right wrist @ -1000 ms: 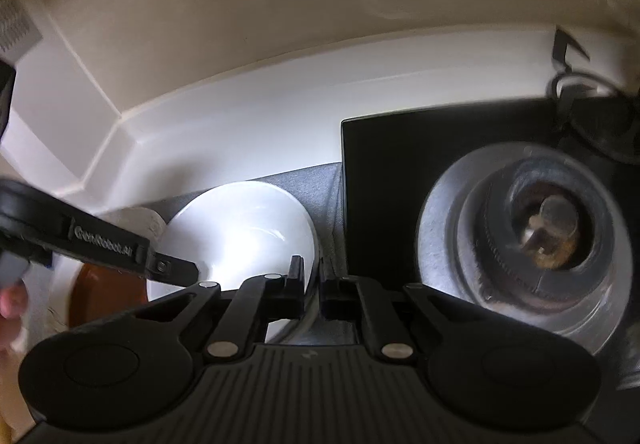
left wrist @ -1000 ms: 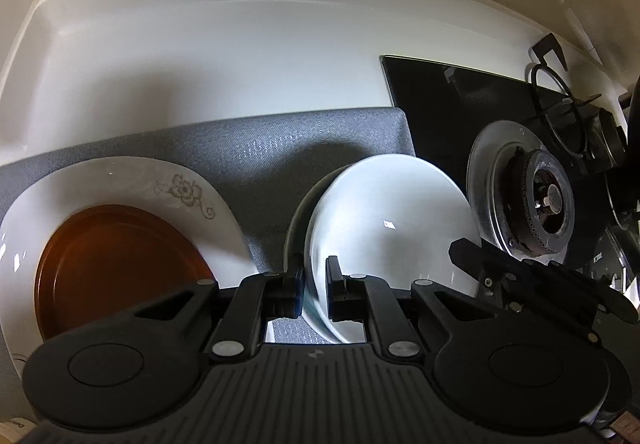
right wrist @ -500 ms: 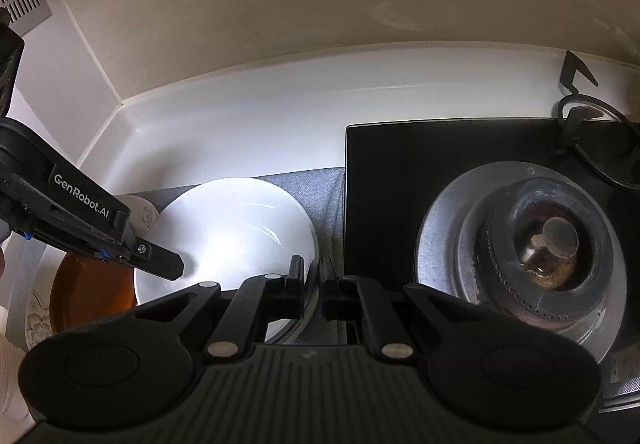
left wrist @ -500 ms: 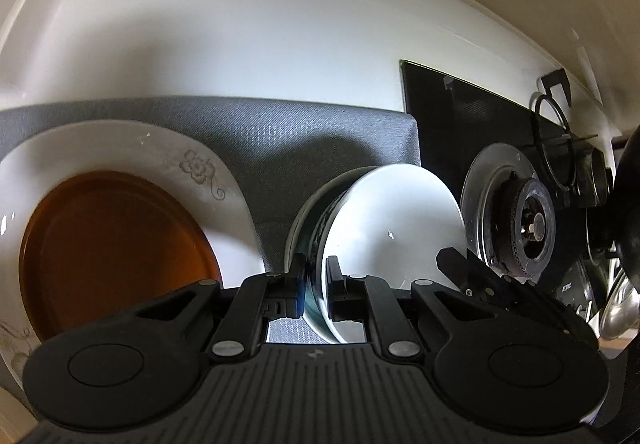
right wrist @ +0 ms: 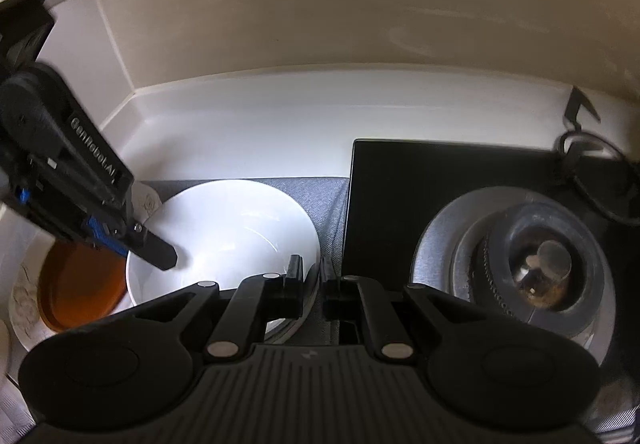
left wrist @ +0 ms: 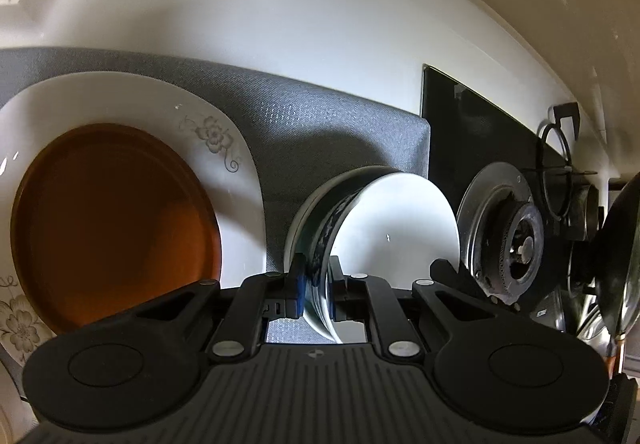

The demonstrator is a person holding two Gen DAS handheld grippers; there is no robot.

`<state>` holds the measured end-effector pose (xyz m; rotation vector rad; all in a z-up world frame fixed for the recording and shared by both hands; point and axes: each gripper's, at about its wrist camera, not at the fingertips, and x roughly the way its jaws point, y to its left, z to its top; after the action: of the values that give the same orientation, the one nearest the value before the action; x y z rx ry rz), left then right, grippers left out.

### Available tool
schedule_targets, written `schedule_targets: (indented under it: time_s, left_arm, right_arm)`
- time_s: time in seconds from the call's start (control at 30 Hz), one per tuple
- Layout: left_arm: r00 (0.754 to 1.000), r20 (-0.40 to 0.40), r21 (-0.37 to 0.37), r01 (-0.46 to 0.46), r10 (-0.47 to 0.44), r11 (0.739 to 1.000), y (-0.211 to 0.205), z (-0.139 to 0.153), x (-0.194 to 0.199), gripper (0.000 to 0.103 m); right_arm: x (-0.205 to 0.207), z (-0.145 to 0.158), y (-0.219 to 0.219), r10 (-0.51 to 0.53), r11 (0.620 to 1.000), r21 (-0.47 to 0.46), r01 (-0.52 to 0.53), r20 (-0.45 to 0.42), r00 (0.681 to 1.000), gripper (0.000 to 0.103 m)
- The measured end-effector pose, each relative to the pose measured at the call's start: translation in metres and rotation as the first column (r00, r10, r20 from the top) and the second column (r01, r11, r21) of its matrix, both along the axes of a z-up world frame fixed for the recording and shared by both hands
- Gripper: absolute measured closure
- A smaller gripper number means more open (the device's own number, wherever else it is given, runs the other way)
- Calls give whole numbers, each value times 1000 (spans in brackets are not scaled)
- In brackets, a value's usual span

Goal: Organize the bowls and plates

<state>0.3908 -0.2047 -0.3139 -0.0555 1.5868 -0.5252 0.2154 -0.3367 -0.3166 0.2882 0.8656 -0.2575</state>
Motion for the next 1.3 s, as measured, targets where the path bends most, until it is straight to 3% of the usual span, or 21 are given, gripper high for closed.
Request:
schedule_targets:
  time_s: [0.2, 0.5, 0.63, 0.8, 0.93, 1.03, 1.2, 1.3]
  left_arm:
    - [996, -51, -21, -80, 79, 997, 10, 0, 1, 90]
    - [994, -29, 21, -105, 106, 994, 10, 9, -5, 88]
    - [997, 76, 41, -25, 22, 999, 3, 19, -13, 88]
    - [973, 200, 94, 97, -115, 991, -13, 14, -25, 88]
    - [957, 240, 122, 136, -162, 983, -23, 2, -28, 84]
    - [955, 241, 134, 145, -174, 980, -27, -7, -30, 81]
    - [899, 313, 192, 257, -308, 947, -35, -3, -52, 79]
    - [895, 313, 193, 267, -317, 944, -32, -6, -59, 79]
  right_arm:
    - [-1, -4, 15, 51, 994, -95, -51, -1, 999, 92]
    - [-5, -7, -7, -55, 995, 89, 52, 32, 998, 93]
    - [-11, -7, -20, -119, 971, 212, 108, 39, 992, 87]
    - [-21, -14, -28, -179, 927, 339, 159, 28, 983, 83]
    - [-22, -21, -26, -190, 909, 377, 179, -6, 982, 64]
    - [-22, -31, -24, -205, 878, 441, 185, -3, 979, 64]
    - [-24, -24, -10, -213, 909, 361, 208, -28, 977, 73]
    - [-31, -24, -14, -214, 894, 396, 209, -33, 976, 74]
